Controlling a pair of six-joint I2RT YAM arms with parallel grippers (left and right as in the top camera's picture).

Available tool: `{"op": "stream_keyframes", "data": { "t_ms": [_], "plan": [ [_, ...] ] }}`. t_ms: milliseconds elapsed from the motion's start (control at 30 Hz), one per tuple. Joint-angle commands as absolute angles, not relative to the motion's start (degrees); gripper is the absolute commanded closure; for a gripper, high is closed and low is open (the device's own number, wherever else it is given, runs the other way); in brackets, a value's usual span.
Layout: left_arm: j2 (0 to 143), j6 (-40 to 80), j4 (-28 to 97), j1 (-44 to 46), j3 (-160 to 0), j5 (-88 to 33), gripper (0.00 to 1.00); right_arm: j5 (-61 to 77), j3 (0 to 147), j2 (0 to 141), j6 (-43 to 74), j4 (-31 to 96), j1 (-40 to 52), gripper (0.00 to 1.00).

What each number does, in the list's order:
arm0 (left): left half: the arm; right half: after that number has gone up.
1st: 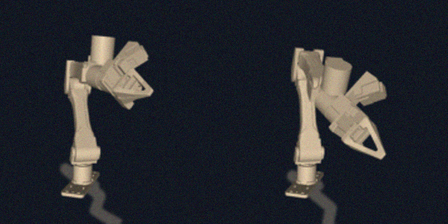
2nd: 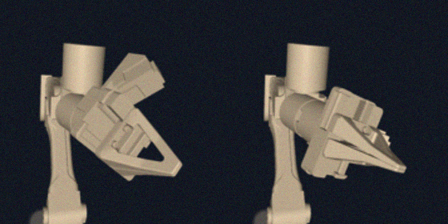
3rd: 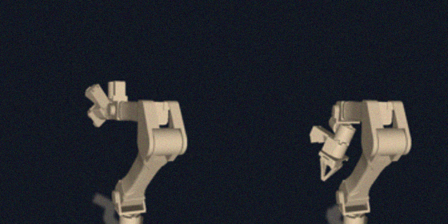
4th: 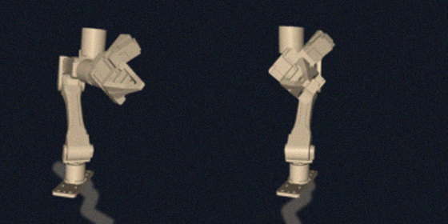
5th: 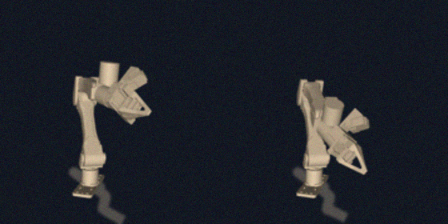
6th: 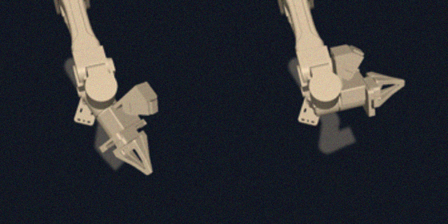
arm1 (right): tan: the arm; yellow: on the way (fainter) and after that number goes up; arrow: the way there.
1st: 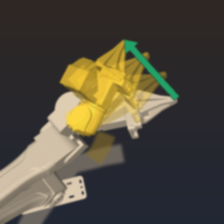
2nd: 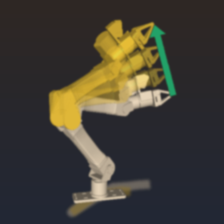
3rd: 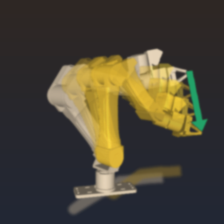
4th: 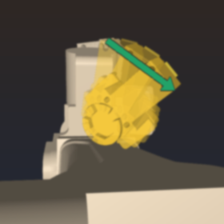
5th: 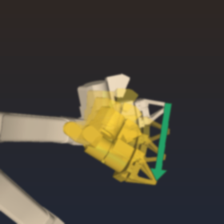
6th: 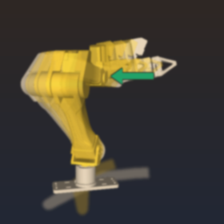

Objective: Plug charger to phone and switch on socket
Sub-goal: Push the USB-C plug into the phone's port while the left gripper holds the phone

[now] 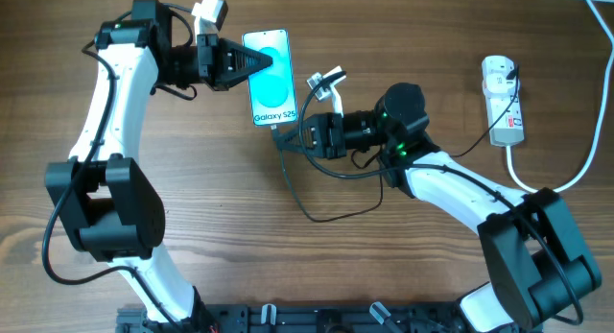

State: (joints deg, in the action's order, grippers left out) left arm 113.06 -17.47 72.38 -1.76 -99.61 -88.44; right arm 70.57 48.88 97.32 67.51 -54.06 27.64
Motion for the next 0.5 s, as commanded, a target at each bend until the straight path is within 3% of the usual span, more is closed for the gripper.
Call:
{"op": "stream_keyframes", "data": {
  "t_ms": [0, 467],
  "plan": [
    [113.5, -17.5, 72.6, -1.4, -100.4, -90.0, 0.96, 68.4, 49.0, 98.1, 67.5, -54.8, 26.6, 0.96],
    [113.5, -17.5, 72.7, -1.7, -100.4, -90.0, 0.96, 68.6, 49.0, 98.1, 65.4, -52.9, 25.8, 0.96]
  ]
}}
